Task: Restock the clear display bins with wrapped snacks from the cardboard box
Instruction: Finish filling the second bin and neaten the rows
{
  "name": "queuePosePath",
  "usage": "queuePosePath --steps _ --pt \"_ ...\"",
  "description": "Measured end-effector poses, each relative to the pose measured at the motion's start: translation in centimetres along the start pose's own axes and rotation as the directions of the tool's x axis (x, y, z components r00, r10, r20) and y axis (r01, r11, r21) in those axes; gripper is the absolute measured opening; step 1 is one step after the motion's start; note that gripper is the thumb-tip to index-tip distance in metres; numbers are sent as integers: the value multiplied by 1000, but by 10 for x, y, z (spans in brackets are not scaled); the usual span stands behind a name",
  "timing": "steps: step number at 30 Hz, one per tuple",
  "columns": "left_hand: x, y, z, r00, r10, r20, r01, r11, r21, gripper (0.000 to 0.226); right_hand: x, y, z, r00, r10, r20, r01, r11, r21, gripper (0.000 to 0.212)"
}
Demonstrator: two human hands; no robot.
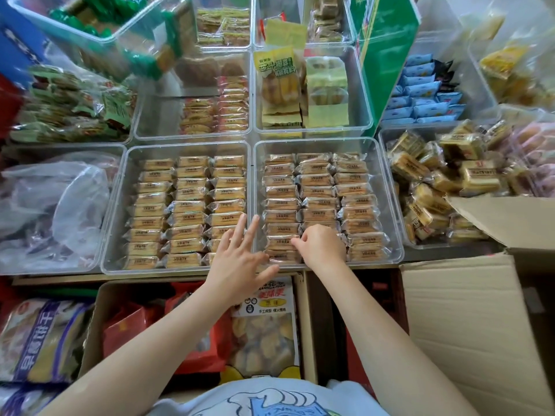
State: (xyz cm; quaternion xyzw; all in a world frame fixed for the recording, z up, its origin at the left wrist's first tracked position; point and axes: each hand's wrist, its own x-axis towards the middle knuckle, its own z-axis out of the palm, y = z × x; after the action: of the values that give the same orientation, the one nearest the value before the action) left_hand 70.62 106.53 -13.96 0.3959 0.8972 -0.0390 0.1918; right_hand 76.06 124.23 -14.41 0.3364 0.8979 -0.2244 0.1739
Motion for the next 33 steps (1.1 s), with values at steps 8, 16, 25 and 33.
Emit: queuePosePath --steps 8,16,25,33 --pt "0 -2 4 977 153 -148 -152 988 21 70 6 18 -9 995 -78 55 59 955 290 22" --pt "11 19 6 976 201 87 -212 968 136 95 15 5 -5 995 -88 51 89 996 -25 21" --pt "14 21 3 980 190 57 -195 974 113 90 10 7 2 993 -116 0 116 992 -51 25" --pt "10 18 12 977 213 9 -213 971 107 71 11 8 -2 993 -105 50 102 993 62 22"
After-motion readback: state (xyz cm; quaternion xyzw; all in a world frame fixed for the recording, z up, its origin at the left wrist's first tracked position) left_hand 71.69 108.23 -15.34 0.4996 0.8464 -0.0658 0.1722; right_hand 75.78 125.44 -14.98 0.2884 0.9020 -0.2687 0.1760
